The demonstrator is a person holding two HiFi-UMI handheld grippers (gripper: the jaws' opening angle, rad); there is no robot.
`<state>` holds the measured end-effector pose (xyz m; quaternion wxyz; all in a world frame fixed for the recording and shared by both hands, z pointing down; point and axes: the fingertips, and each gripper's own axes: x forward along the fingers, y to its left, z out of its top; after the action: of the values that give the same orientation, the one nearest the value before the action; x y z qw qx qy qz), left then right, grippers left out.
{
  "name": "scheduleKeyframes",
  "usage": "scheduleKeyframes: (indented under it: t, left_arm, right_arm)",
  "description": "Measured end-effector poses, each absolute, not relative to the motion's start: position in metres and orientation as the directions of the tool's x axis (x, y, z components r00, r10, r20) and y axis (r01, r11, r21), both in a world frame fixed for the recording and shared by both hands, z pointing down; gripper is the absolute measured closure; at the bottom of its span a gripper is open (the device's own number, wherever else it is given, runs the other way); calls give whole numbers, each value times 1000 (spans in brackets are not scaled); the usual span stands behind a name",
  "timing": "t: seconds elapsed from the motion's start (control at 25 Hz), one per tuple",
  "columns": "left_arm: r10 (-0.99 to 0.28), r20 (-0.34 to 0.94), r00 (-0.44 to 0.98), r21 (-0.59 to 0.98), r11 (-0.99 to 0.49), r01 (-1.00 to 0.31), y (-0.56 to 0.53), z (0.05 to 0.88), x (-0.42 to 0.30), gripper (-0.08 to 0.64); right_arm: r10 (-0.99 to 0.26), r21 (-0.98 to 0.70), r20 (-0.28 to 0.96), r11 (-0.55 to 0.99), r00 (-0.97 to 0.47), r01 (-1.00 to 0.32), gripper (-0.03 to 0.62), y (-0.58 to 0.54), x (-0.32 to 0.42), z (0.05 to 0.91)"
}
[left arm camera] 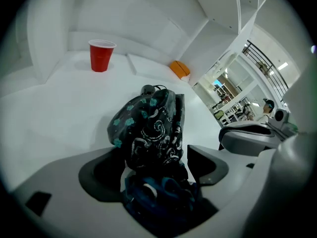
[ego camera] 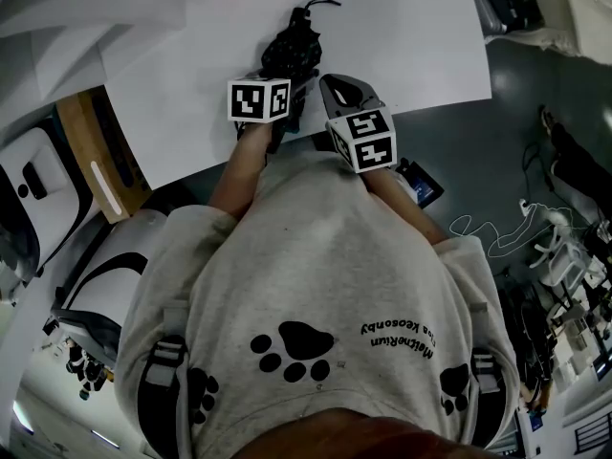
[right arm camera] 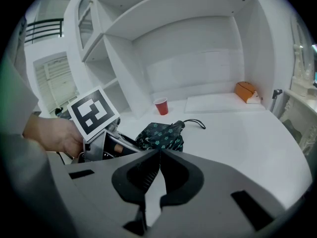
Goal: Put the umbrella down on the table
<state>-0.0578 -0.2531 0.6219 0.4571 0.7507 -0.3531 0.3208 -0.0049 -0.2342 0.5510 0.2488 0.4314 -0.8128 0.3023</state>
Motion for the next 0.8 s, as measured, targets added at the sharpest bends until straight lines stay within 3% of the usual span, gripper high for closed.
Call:
scheduleKeyframes:
  t: [0.48, 0.8]
  left_arm:
    - [-329, 805, 493, 401, -309, -862, -240, 588, -79, 189]
    - [-438, 760, 481, 333, -374, -866, -223, 546, -69, 190]
  right_arm:
    - [-587, -266, 613, 478, -530, -837, 560, -216, 4, 529]
    - [-611, -252, 552, 525, -567, -813, 560, -204, 10, 507]
